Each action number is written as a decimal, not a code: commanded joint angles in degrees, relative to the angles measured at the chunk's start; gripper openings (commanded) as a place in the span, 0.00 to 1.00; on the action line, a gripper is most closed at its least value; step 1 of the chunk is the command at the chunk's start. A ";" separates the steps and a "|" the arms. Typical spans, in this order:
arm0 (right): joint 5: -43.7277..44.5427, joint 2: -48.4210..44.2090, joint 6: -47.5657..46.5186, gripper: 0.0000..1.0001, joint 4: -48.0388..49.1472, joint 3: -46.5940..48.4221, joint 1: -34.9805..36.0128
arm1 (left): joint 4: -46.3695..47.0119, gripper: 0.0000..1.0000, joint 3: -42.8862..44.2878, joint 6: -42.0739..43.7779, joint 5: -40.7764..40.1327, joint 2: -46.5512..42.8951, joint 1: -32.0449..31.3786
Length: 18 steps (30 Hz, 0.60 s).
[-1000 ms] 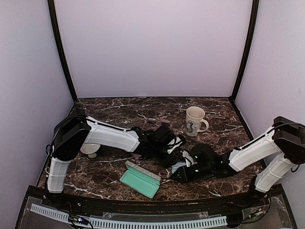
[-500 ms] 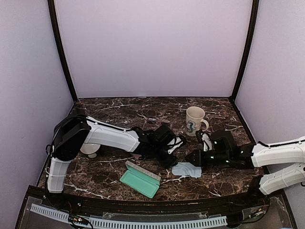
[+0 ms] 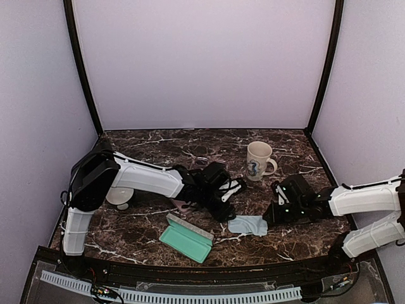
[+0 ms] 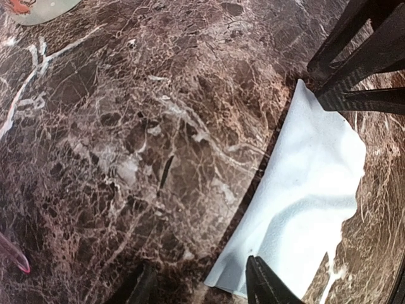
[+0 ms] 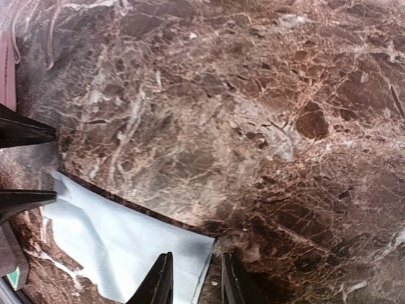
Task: Organize the sunglasses
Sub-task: Smooth out the folded cleaning cloth at the center of the board, then pick up the folded cleaning cloth from the center of the board.
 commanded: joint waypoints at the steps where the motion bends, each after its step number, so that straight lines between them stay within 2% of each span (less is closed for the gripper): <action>1: -0.36 1.91 -1.99 0.29 0.63 1.47 -0.58 | -2.89 0.48 0.90 -0.80 2.43 -0.60 0.43; 5: -0.66 3.47 -2.72 0.30 1.02 2.12 -0.69 | -2.84 0.40 1.08 -0.99 3.15 -0.22 0.53; 13: -2.55 6.07 -4.25 0.30 2.36 2.40 -0.69 | -3.22 0.35 1.08 -0.67 3.94 1.20 0.53; 18: -2.85 6.44 -4.36 0.26 2.48 2.15 -0.61 | -3.26 0.28 0.97 -0.82 5.12 1.97 0.53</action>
